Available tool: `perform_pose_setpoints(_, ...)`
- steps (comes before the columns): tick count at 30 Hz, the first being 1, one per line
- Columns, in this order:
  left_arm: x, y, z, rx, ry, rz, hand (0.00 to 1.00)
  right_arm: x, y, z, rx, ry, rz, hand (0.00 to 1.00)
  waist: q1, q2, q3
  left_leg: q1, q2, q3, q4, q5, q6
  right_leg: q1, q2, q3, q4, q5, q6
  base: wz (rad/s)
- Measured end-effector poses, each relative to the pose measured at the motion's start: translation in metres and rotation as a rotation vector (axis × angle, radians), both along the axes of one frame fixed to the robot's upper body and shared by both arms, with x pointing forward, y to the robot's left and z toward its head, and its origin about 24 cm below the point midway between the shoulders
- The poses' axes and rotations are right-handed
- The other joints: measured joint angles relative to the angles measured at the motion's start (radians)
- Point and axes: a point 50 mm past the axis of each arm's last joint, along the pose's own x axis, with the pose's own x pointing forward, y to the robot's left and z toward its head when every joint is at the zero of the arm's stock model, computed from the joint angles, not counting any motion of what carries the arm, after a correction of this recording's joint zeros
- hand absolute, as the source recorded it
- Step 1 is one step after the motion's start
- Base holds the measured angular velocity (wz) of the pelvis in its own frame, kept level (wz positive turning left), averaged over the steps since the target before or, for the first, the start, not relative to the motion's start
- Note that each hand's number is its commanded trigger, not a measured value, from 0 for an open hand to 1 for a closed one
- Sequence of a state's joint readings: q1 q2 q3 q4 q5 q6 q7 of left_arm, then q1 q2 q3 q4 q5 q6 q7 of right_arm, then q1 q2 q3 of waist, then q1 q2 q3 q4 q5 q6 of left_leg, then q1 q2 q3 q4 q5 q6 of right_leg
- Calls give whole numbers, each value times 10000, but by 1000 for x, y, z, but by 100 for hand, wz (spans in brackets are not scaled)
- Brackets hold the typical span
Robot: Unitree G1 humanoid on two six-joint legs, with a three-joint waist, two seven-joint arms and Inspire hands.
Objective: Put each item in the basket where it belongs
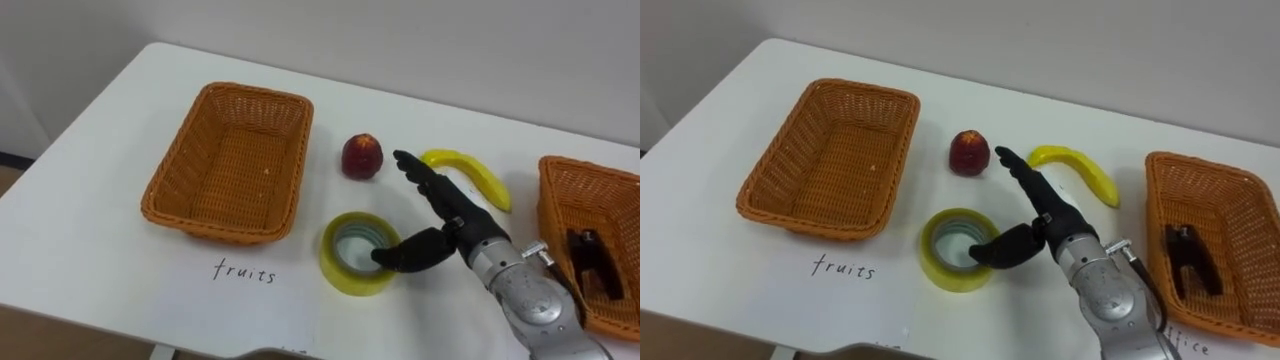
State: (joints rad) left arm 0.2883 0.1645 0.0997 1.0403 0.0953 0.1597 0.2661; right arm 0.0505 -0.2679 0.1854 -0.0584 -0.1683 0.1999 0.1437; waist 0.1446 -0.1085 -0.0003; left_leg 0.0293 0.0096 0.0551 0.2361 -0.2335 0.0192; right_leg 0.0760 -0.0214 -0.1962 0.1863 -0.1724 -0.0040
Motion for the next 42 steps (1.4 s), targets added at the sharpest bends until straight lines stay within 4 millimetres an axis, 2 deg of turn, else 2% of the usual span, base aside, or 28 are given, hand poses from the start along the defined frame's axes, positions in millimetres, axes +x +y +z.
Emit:
perform_pose_setpoints(8,2,2,1,-52,-92,53,0,-2,-4,-12,-86,505,-207,0,40,-185,16,26,-10,-46,1,0,3,63,-14,-93,-10,0,2,2)
perform_pose_setpoints(14,-1,2,1,-48,2,80,0,-2,-7,-19,-192,815,-298,0,43,-203,22,69,-11,-66,5,-3,5,95,-14,-73,-6,0,2,0)
perform_pose_setpoints(22,-10,2,2,-48,213,146,0,-1,-7,-19,-167,881,-252,0,50,-187,25,73,-25,-167,7,-2,5,130,-16,-95,-7,0,2,1)
perform_pose_setpoints(30,-5,2,3,-30,146,128,0,6,-7,-18,-204,956,-236,0,67,-168,30,72,-27,-204,9,-1,4,149,-14,-173,-11,0,2,0)
perform_pose_setpoints(42,-1,4,3,-166,-7,220,0,13,-4,-12,-797,1002,610,0,425,-228,53,73,-30,-208,7,1,1,137,-13,-155,-9,-1,3,0)
